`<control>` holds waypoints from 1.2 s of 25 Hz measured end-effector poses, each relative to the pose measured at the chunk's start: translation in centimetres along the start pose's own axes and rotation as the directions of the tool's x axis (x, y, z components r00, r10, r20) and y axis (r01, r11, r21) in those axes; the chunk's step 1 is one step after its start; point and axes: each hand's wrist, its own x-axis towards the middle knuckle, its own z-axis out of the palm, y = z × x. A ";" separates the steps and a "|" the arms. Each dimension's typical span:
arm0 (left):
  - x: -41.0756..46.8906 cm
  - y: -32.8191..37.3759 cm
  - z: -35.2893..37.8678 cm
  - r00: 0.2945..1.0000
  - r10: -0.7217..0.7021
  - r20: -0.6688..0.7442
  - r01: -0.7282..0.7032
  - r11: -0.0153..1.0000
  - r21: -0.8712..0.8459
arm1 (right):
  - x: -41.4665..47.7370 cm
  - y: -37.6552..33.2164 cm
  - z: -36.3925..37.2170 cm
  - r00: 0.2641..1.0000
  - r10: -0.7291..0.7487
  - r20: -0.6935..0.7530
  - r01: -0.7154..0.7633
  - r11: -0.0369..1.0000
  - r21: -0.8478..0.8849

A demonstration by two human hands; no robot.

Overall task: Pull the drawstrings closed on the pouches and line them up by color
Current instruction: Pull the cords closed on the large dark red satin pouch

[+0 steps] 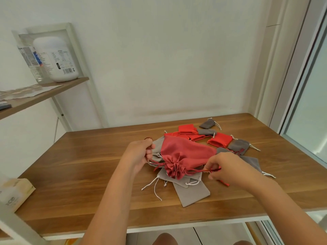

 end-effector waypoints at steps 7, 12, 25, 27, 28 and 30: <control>0.8 0.9 1.0 0.983 0.017 0.182 -0.043 0.990 0.137 | 0.3 -0.3 -1.5 1.000 -0.010 0.004 0.010 0.995 0.097; 1.7 1.6 3.6 0.946 0.070 0.315 -0.239 0.808 0.538 | 1.3 -1.1 -3.7 0.968 -0.027 -0.249 -0.004 0.992 -0.122; 3.3 1.1 5.2 0.776 -0.156 0.611 -0.229 0.833 0.504 | 9.8 -3.6 -4.4 0.952 -0.167 -0.257 0.278 0.823 0.495; 3.8 1.2 4.8 0.782 -0.158 0.603 -0.170 0.877 0.450 | 10.7 -3.0 -4.4 0.935 -0.071 -0.348 0.229 0.868 0.440; 4.1 1.2 4.6 0.788 -0.165 0.593 -0.134 0.894 0.428 | 11.0 -2.7 -4.4 0.931 -0.039 -0.362 0.214 0.863 0.458; 4.6 1.1 4.3 0.806 -0.183 0.563 -0.052 0.926 0.375 | 10.5 -2.0 -3.9 0.960 -0.071 -0.272 0.235 0.734 0.637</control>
